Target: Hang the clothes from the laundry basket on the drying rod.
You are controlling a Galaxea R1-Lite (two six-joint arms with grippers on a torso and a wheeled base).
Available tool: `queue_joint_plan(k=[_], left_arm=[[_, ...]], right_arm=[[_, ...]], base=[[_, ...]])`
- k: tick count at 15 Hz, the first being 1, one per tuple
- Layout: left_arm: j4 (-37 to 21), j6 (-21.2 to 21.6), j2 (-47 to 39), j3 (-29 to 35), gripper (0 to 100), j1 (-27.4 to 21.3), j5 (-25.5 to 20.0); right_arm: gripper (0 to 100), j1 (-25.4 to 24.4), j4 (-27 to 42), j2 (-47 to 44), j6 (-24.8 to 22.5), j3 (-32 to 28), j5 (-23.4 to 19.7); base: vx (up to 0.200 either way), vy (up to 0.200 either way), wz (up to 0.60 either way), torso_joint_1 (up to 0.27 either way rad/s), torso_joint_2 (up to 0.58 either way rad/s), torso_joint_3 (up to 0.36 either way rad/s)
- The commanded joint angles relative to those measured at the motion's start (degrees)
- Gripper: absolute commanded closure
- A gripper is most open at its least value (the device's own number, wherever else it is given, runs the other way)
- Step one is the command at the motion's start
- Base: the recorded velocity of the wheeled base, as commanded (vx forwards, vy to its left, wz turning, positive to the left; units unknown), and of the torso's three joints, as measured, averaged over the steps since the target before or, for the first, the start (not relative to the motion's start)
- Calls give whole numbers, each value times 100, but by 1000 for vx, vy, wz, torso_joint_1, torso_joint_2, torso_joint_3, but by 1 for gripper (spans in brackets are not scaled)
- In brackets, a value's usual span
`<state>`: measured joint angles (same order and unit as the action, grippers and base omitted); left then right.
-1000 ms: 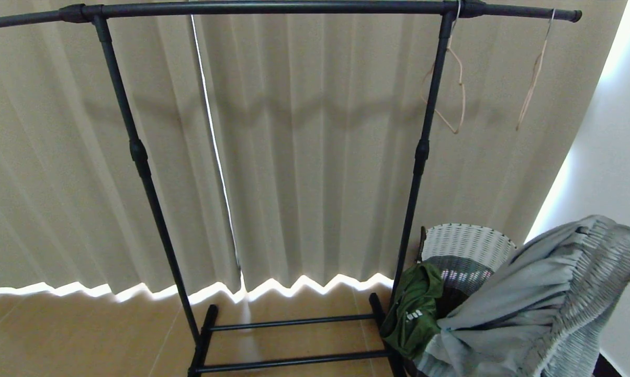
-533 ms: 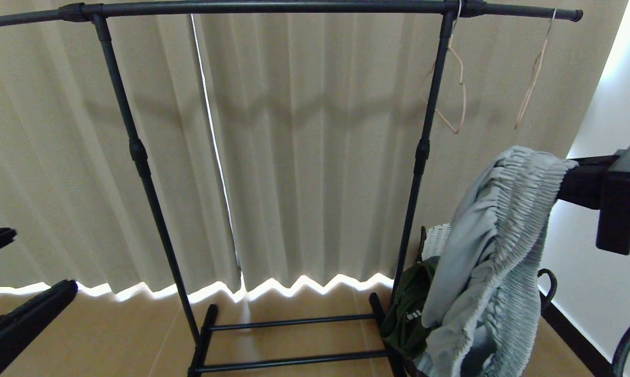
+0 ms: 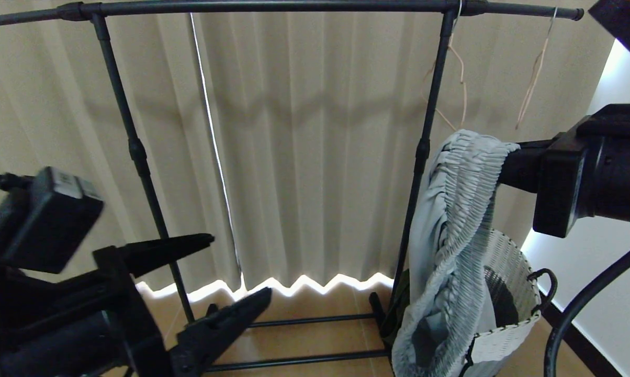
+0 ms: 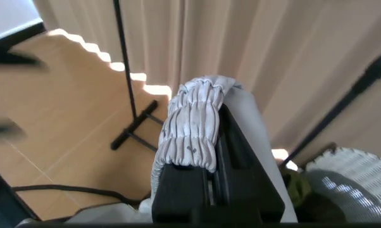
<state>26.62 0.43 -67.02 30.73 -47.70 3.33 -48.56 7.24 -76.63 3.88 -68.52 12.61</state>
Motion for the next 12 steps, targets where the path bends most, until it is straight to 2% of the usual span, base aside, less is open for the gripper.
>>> queue_joint_plan(k=[1,5,7,10,12], left_arm=[[607,-210,-1384,135,0,-881,300],[1082,-772,-2517,662,0,-1593,529],[1143,-860,-2790,847,0,-1663,590],[1152,-1273,-3387,1189,0,-1663,810],[1143,-1519,-3677,1312,0,-1655,1109]], right_arm=[[100,-128,-39,104,-1,14,-12],[100,-137,-47,157,17,6,-48],[100,-145,-47,192,43,14,-48],[100,-145,-39,324,43,32,-48],[100,-145,-39,386,34,94,-48]], base=[[0,0,0,0,0,0],[0,0,0,0,0,0],[0,0,0,0,0,0],[0,0,0,0,0,0],[0,0,0,0,0,0]])
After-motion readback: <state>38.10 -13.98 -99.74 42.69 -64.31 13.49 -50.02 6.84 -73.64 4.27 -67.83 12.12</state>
